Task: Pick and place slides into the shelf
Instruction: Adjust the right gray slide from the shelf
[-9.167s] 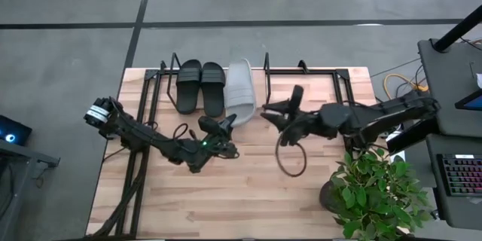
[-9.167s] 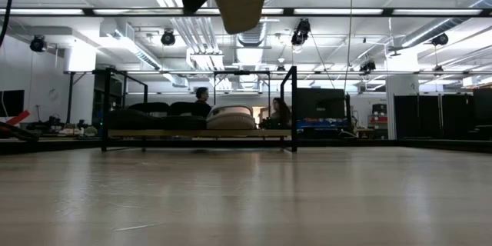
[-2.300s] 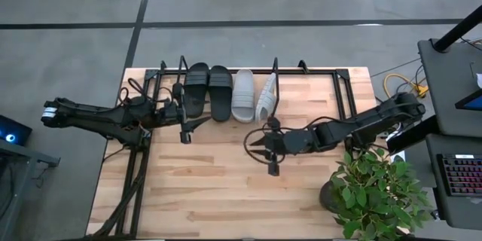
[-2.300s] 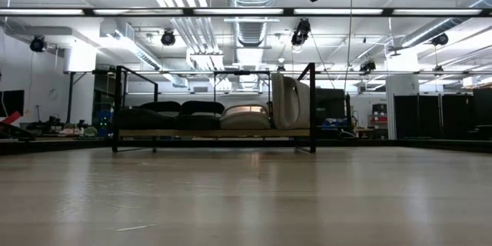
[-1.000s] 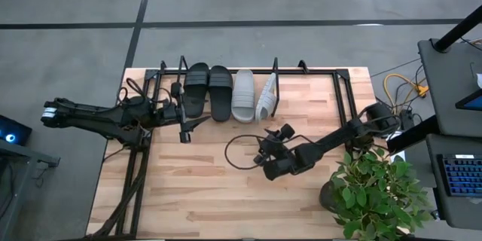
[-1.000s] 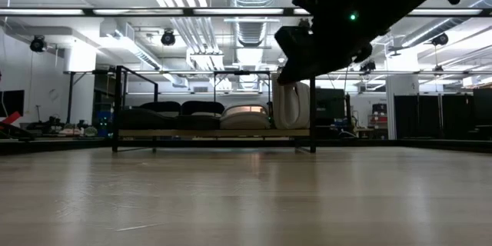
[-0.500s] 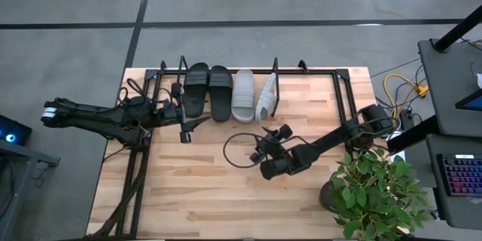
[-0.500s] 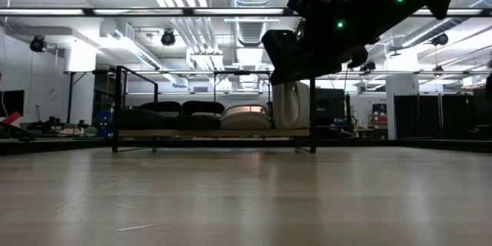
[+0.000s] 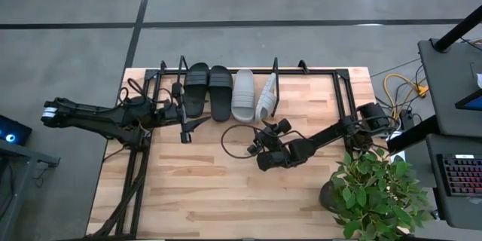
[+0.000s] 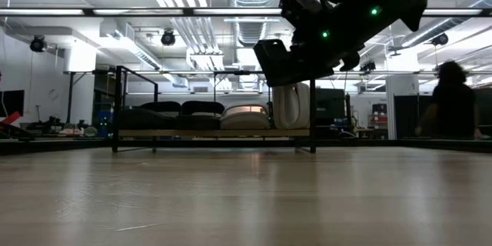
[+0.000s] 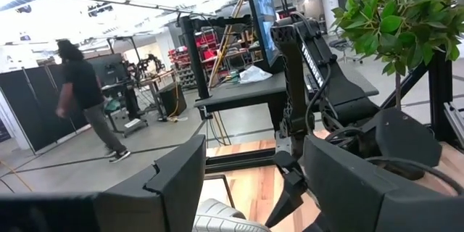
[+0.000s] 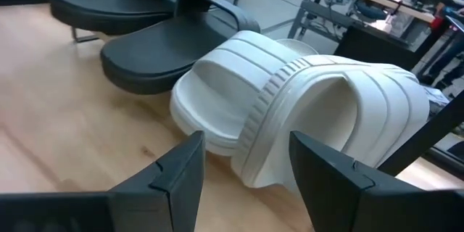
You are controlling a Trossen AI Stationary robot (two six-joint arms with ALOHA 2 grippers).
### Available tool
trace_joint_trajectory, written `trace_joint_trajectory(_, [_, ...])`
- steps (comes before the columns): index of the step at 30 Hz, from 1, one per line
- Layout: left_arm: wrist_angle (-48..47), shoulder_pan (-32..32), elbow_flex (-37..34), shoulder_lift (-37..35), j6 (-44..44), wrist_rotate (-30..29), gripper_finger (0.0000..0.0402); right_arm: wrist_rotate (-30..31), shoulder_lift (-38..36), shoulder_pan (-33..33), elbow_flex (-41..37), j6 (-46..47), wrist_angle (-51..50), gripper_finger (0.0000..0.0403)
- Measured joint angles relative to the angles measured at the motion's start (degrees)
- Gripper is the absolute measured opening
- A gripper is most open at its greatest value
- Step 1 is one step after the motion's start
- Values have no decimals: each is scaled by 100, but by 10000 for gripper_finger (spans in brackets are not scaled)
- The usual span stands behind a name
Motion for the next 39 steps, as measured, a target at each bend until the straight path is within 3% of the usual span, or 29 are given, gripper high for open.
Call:
trace_joint_trajectory(17, [-3, 0, 0, 23, -5, 0, 217, -37, 0, -449, 0, 25, 191, 184])
trace_joint_trajectory(21, [-5, 0, 0, 23, -5, 0, 217, -199, 0, -526, 2, 64, 178, 149])
trace_joint_trajectory(29, [-5, 0, 0, 23, -5, 0, 217, -677, 0, -626, 0, -101, 150, 29])
trace_joint_trajectory(39, [-7, -2, 0, 23, -5, 1, 217, -704, 0, -624, -4, -332, 123, 28])
